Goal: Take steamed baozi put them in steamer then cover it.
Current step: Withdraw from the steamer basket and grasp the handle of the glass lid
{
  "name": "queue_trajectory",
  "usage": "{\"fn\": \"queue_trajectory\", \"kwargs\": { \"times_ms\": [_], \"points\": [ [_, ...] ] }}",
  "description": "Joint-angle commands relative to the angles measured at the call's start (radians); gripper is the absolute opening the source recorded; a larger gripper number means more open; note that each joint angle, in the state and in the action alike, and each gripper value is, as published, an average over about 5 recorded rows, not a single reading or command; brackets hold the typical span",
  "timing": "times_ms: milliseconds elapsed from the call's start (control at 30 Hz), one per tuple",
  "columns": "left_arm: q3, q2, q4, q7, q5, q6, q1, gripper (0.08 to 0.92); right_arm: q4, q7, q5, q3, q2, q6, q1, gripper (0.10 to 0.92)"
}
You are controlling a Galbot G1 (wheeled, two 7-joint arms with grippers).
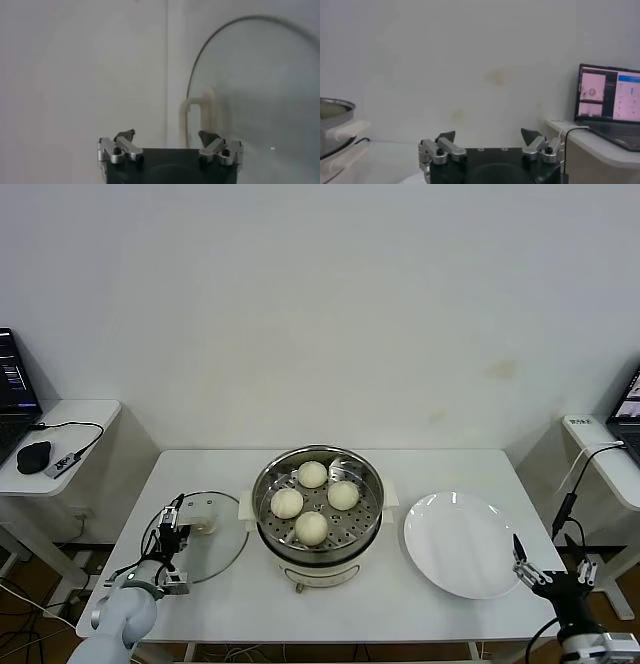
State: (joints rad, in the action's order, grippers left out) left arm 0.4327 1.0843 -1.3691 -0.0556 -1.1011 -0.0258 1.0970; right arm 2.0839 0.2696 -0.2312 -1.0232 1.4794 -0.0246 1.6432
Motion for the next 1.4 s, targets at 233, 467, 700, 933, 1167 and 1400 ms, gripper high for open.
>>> {"fn": "queue_trajectory", "kwargs": {
  "times_ms": [233,467,700,933,1167,1400],
  "points": [
    [-0.017,0.014,0.067,-0.005,-0.012,0.003,-0.069,0.823,-0.004,0.004,0.002,0.001,0.004,0.003,0.007,0.823],
    [-0.019,0.013,0.071,-0.006,0.004,0.004,-0.075,0.823,-0.012,0.005,0.002,0.003,0.005,0.002,0.002,0.823],
    [-0.020,0.028,0.093,-0.015,0.020,0.001,-0.075,0.814,-0.012,0.008,0.002,-0.001,0.005,0.002,0.003,0.823],
    [-0.020,0.037,0.111,-0.051,-0.014,0.004,-0.071,0.637,-0.015,0.008,0.000,-0.002,0.005,0.005,0.001,0.823],
    [-0.011,0.043,0.098,-0.093,-0.015,-0.006,-0.047,0.438,-0.014,0.008,-0.002,-0.002,0.002,0.006,-0.001,0.823],
    [0.023,0.044,0.009,-0.163,-0.011,-0.022,-0.002,0.239,-0.010,0.008,0.001,0.004,0.001,0.009,0.001,0.823]
  ]
}}
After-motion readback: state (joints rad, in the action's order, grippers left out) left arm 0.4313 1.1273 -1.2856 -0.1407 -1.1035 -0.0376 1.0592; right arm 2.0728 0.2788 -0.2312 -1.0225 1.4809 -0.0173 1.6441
